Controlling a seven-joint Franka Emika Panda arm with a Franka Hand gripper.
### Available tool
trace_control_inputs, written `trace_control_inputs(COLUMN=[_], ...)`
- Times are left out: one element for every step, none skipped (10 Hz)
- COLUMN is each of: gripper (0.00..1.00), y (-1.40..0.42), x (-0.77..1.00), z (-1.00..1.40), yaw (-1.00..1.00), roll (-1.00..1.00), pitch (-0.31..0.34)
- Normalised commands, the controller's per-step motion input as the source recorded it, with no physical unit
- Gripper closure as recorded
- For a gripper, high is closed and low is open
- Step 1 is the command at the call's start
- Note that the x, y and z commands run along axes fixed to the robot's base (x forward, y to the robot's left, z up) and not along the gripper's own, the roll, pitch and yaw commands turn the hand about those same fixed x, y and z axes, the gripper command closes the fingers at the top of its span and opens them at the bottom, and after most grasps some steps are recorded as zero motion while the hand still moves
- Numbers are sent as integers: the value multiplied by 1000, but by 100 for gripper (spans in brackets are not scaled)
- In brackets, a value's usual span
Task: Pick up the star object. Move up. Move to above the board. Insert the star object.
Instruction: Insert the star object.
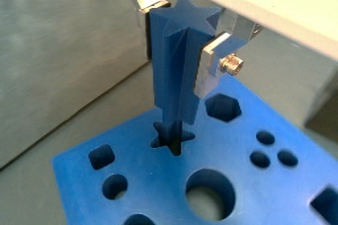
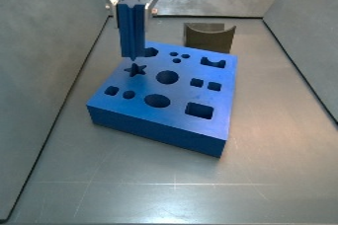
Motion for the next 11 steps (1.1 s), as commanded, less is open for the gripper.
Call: trace_control_inputs(gripper=[100, 100, 100, 100, 100, 100, 100, 100, 100, 100, 100], y=[0, -171, -137, 0, -23, -177, -180, 0, -6, 0, 0], x=[0, 260, 260, 0, 9, 249, 277, 0, 34, 34, 0], z=[-54, -206, -114, 0, 0, -191, -183, -20, -254, -157, 0], yaw=[0, -634, -677, 0, -40, -351, -334, 0, -83, -337, -34], roll=[0, 109, 9, -9, 0, 0, 0, 0, -154, -103, 17], pitch=[0, 60, 60, 0, 0, 0, 0, 0, -29, -29, 0])
